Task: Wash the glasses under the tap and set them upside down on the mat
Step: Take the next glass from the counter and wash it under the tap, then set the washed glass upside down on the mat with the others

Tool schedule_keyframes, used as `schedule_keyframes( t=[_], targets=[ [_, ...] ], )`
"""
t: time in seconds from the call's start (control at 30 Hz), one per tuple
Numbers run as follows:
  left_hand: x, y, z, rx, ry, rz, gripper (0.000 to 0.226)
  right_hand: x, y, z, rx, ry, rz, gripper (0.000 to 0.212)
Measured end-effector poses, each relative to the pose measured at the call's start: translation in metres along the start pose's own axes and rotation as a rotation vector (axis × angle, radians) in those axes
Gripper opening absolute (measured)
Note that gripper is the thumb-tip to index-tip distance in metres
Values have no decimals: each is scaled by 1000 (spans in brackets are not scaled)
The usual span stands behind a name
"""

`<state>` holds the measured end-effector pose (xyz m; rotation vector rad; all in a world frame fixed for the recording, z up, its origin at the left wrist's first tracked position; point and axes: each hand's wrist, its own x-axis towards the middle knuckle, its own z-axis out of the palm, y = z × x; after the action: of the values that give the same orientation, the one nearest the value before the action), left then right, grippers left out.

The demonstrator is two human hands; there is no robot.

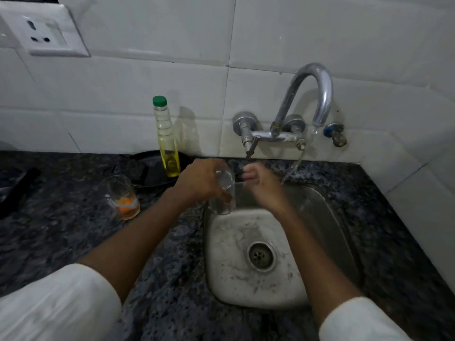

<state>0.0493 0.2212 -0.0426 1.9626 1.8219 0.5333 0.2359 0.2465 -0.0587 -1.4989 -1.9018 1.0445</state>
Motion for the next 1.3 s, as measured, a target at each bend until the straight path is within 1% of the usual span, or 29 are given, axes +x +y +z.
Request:
schedule_keyframes(
  t=[0.03,0.07,0.1,0.13,0.17,0.23,0.3,0.33,0.4,0.43,0.5,0.67,0.77,0.83,0.93,1.03,1.17,1.3],
  targets=[
    [0,4,-1,-24,-8,4,74,-16,7,3,51,-122,-29,43],
    [-1,9,-2,-53,-22,11,75,-29,14,7,106,-181,-66,57],
    [-2,16,-3,-84,-44,25,77,-39,19,10,150,-165,-96,65],
    [-5,24,-3,-107,-68,46,78,-46,24,14,196,-103,-116,65],
    [-9,33,-4,-124,-84,79,76,-53,24,16,223,-20,-116,60],
    [-20,50,-2,-153,-84,133,65,-65,20,17,249,126,-118,52],
    [-30,60,1,-207,-79,137,60,-74,21,11,221,224,-126,51],
    [-36,63,2,-269,-99,126,58,-78,22,6,207,243,-124,50],
    [-49,66,2,-453,-159,77,56,-87,22,-9,142,244,-71,49],
    [-56,66,0,-522,-177,46,55,-91,24,-15,125,242,-44,52],
    [-75,65,-8,-577,-188,-21,48,-101,26,-25,117,226,-19,60],
    [-126,37,-23,-632,-129,-121,31,-119,9,-33,162,132,-70,53],
    [-161,16,-36,-677,-56,-183,34,-122,-9,-29,106,84,-125,55],
    [-183,-1,-46,-709,-16,-217,35,-119,-22,-19,64,46,-162,59],
    [-213,-31,-67,-719,68,-280,33,-110,-56,5,68,-28,-222,65],
    [-243,-68,-92,-743,171,-339,29,-98,-102,48,105,-130,-296,69],
    [-287,-133,-127,-755,278,-438,22,-75,-172,134,118,-223,-412,75],
    [-327,-208,-167,-778,405,-543,20,-55,-245,230,128,-319,-491,68]
  ],
)
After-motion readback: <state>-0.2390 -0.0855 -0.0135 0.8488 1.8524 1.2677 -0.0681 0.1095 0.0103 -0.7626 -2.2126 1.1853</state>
